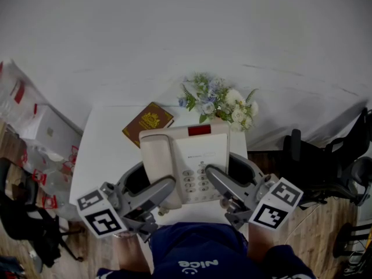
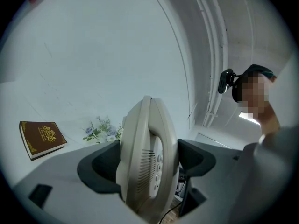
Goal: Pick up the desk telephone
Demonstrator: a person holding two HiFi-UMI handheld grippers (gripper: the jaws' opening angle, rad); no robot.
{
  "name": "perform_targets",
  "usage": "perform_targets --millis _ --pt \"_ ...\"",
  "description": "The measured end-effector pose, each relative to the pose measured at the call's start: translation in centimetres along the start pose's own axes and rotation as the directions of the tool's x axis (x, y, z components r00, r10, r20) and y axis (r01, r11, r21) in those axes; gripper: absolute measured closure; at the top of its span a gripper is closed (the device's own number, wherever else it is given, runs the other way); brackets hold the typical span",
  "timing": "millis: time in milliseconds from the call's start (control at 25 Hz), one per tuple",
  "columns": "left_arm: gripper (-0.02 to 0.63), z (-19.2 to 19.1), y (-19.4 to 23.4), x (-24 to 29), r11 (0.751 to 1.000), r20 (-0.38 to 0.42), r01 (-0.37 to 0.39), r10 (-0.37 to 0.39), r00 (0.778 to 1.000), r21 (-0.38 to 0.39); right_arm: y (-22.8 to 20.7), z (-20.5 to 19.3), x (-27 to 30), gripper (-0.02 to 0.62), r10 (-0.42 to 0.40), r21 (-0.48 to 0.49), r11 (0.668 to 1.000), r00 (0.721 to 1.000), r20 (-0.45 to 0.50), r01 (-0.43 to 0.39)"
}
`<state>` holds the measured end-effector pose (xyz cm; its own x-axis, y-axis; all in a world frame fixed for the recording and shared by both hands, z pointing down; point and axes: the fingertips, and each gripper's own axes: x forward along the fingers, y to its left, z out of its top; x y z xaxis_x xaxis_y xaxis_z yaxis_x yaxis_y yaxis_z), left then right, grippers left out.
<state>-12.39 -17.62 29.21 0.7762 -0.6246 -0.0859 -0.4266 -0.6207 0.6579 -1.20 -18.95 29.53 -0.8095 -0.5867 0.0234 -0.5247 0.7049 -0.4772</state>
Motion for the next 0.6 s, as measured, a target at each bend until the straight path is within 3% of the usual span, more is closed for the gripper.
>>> perform_targets --millis 600 --pt "0.215 -0.47 0.25 -0.01 1.000 0.008 -0.005 0.005 1.000 -0.021 -0.22 -0.36 -0.25 0.345 -0.005 -0.005 1.000 1.000 -0.001 0.005"
